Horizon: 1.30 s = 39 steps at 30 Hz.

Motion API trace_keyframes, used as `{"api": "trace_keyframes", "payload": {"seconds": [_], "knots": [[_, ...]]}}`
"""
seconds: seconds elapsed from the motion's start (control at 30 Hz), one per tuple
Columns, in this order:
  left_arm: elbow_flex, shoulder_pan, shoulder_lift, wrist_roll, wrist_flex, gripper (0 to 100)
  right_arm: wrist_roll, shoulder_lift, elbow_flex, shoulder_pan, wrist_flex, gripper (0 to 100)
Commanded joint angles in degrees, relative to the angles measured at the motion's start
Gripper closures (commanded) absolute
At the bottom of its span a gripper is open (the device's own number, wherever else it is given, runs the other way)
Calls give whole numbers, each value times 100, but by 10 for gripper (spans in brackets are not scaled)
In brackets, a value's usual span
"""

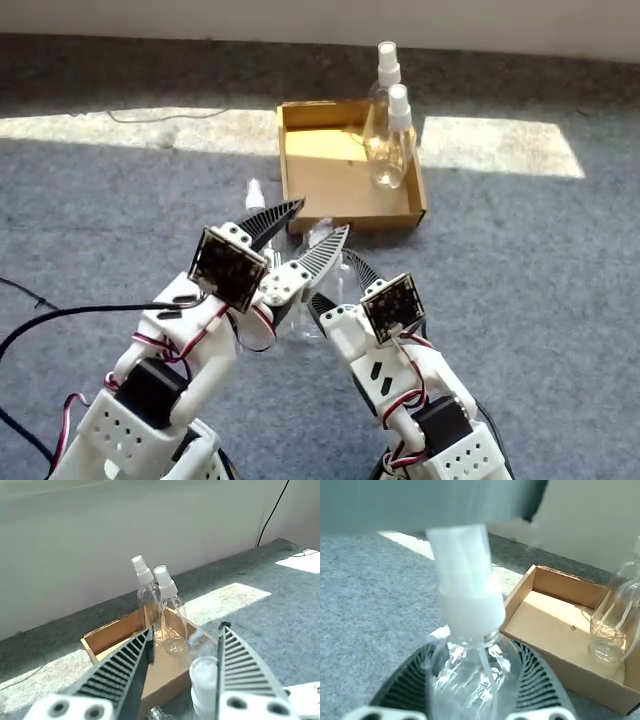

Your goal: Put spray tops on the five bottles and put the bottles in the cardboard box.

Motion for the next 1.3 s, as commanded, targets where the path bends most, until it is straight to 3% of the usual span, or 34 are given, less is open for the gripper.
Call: {"api": "trace_keyframes", "payload": {"seconds": [0.0, 0.13, 0.37, 0.77, 0.93, 1.27], "knots": [[-813, 101, 1068, 9, -88, 808, 387, -136, -119, 4, -22, 995], [-1121, 198, 1771, 18, -88, 808, 360, -119, -119, 40, -31, 995], [-1130, 338, 1367, 18, 97, 808, 360, -119, -119, 40, -31, 995], [-1288, -154, 1288, 26, 211, 808, 360, -119, -514, 31, -40, 995], [-1648, -154, 1288, 668, 255, 803, 360, -119, -549, 31, -22, 995], [-2185, -198, 1191, 677, 484, 803, 360, -110, -558, 189, -40, 995]]}}
